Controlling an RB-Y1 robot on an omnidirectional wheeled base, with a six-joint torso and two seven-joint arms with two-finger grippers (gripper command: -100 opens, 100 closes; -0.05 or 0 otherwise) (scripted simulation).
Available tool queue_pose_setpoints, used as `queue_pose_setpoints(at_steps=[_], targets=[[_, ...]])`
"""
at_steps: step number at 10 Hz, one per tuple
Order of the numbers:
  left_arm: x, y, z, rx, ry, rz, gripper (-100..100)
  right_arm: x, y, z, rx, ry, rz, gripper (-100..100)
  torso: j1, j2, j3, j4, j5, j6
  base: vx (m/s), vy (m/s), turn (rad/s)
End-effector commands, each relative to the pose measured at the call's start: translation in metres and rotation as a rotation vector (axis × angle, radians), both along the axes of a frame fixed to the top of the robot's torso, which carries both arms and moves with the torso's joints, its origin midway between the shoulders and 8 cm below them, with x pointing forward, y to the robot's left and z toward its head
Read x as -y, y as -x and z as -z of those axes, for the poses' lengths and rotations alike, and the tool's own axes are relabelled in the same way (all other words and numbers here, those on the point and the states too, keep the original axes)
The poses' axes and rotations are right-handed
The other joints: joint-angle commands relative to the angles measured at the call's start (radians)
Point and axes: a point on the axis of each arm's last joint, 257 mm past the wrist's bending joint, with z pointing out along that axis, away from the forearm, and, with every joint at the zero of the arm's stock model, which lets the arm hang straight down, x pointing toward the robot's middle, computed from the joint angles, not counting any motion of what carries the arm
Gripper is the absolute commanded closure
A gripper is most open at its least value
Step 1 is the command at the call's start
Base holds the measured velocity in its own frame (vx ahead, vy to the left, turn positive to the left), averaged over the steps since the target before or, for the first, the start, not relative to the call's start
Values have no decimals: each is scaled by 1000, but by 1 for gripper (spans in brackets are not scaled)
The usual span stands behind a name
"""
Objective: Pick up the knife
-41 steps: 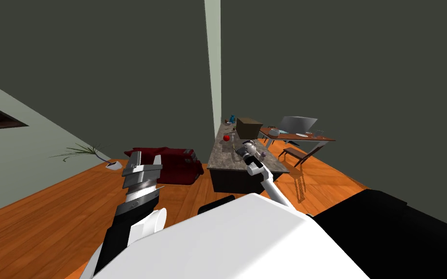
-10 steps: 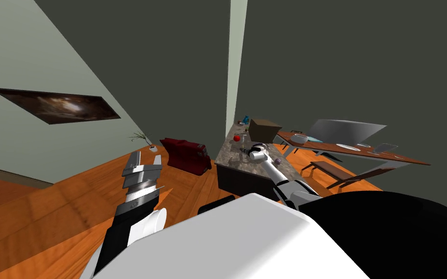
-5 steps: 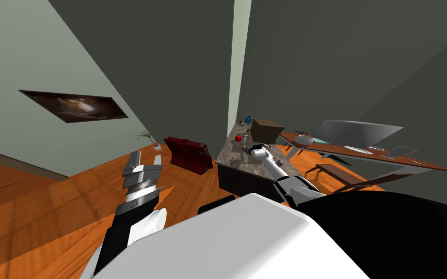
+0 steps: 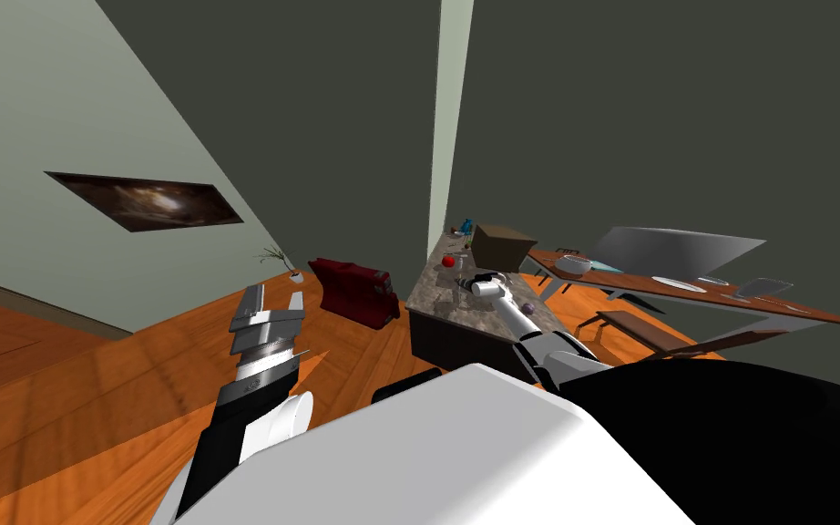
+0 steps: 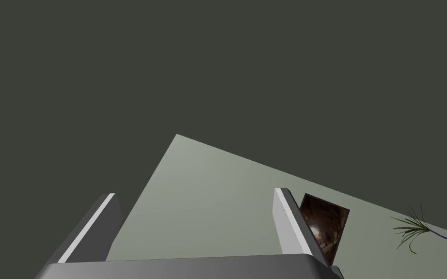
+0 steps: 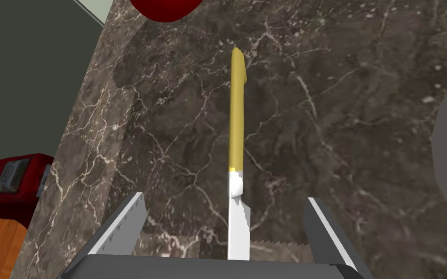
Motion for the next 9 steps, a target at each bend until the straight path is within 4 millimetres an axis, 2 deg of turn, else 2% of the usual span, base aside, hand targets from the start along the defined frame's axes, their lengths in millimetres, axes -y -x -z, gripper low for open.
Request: queue_pose_setpoints(at_steps=[1,5,6,7,9], targets=[[0,0,0,0,0,0,0,0,0,0,0,0,0,100,0,0,0,0,0,0,5,-2,1],[0,0,0,0,0,0,0,0,0,0,0,0,0,100,1,3,2,1,0,0,0,0,0],[0,0,0,0,0,0,0,0,0,0,0,0,0,0,1,3,2,1,0,0,0,0,0],[0,0,0,0,0,0,0,14,4,-8,-5,25,4,-100,1,3,2,1,0,0,-88,19,229],[0,0,0,0,0,0,0,31,9,-17,-16,52,10,-100,3,12,7,3,1,0,-183,39,204]])
